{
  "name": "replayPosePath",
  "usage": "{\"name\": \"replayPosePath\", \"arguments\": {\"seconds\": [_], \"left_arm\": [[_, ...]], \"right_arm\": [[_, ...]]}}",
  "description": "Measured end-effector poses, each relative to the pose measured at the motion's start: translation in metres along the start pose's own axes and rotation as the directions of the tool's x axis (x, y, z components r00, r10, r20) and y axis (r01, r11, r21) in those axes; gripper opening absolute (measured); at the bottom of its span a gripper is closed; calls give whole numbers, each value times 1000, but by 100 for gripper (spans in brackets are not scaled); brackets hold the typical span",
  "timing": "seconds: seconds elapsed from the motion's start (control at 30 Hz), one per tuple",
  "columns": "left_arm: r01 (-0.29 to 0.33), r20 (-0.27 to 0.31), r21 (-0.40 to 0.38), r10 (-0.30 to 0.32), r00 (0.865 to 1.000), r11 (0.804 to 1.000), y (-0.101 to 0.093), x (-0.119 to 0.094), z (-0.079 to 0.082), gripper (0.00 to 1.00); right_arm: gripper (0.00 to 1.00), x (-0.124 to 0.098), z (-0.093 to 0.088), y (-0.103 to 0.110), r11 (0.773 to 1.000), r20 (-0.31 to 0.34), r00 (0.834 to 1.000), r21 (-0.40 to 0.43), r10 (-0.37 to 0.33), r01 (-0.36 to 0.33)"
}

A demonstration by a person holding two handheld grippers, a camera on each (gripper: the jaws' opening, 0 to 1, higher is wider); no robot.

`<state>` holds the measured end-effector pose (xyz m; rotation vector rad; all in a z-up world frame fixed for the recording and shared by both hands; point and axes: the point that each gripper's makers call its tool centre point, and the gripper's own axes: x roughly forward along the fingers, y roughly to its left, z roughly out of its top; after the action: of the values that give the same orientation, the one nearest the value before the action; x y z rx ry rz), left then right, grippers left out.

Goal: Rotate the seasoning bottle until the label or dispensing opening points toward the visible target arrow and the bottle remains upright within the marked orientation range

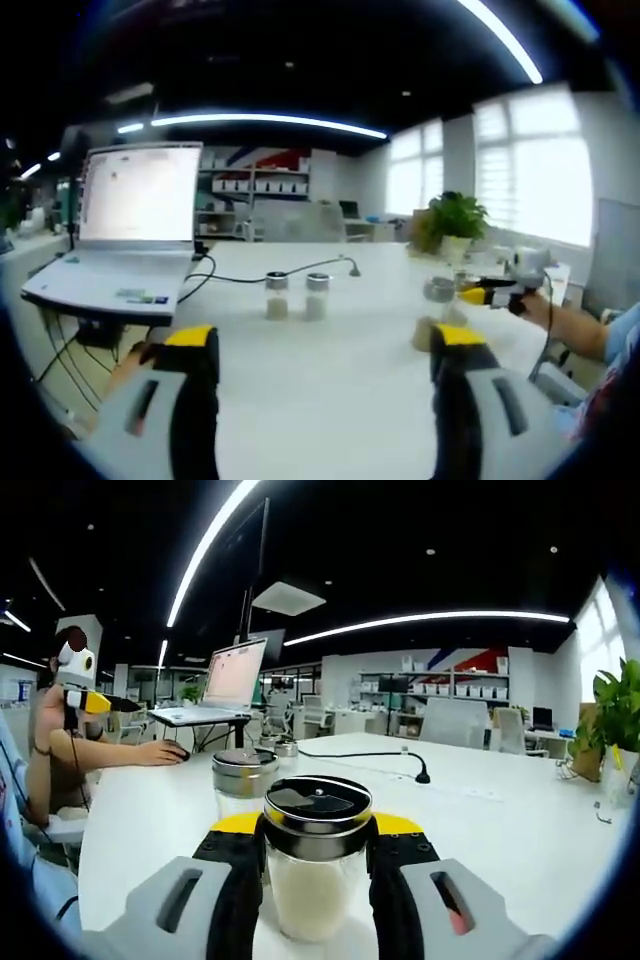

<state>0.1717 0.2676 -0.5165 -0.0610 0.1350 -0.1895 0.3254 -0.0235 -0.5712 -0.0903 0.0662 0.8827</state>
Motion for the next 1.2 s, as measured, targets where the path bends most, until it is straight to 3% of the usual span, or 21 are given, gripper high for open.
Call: {"name": "replayPosePath", "arguments": {"seconds": [0.37, 0.53, 0.63, 0.73, 0.8, 1.03, 1.2], "left_arm": [[11, 1, 5, -11, 1000, 1000, -2, 2, 1, 92], [14, 0, 5, -14, 1000, 1000, -2, 4, 1, 92], [22, -14, 6, -22, 1000, 1000, -4, 7, -2, 92], [28, -17, 21, -28, 999, 999, -6, 9, -2, 92], [38, -20, 27, -37, 999, 999, -9, 9, -3, 92], [62, -22, 33, -61, 998, 998, -16, 9, -3, 93], [62, -10, 24, -62, 998, 998, -15, 4, 0, 93]], "right_arm": [[40, -5, 4, -1, 999, 28, 999, -19, 43, -43], [55, -14, 19, -9, 998, 69, 995, -6, 66, -66], [57, -19, 21, -15, 997, 64, 995, -12, 78, -77], [59, -20, 16, -6, 978, 93, 982, 115, 164, -174], [61, -20, 11, -8, 976, 87, 981, 118, 175, -184], [59, -21, 6, 0, 949, 77, 956, 121, 285, -292], [55, -13, 11, -8, 956, 70, 957, 71, 281, -286]]}}
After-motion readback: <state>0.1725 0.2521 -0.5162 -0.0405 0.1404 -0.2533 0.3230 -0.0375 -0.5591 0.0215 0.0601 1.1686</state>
